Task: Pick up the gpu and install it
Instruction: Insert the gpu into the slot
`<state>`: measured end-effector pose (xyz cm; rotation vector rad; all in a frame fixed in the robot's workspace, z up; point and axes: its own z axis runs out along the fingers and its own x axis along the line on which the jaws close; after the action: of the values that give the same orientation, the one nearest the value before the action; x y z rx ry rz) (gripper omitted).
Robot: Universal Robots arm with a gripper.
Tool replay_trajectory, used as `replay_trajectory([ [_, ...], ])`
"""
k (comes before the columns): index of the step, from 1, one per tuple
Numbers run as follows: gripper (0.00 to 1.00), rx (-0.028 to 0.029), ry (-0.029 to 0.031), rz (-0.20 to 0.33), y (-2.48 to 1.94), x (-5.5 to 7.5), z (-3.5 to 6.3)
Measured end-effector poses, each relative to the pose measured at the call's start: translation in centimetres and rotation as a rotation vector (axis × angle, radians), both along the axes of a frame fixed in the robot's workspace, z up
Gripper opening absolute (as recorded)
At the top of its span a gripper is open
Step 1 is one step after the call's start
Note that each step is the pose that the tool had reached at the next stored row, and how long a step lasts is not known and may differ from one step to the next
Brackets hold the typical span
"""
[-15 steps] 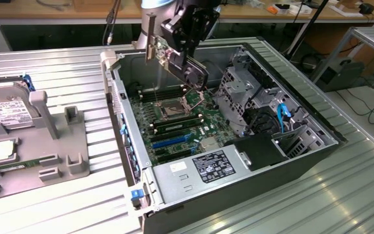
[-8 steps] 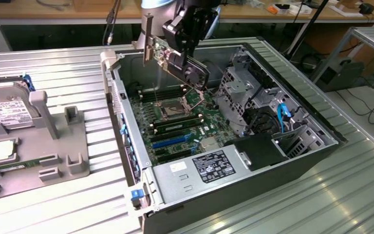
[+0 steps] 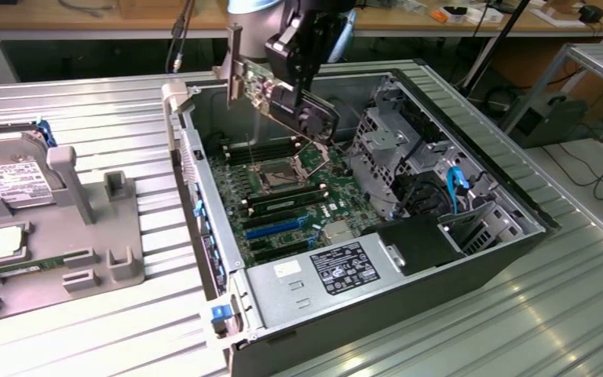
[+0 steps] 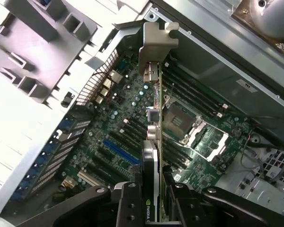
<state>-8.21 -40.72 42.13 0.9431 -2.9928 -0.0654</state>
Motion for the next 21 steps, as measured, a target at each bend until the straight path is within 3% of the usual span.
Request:
replay_trajectory([
  [13, 0.27, 0.0, 0.0001, 0.152, 0.0, 0.0, 0.0],
  [17, 0.27, 0.0, 0.0, 0.234, 0.0, 0.0, 0.0],
  [21, 0.27, 0.0, 0.0, 0.282, 0.0, 0.0, 0.0],
])
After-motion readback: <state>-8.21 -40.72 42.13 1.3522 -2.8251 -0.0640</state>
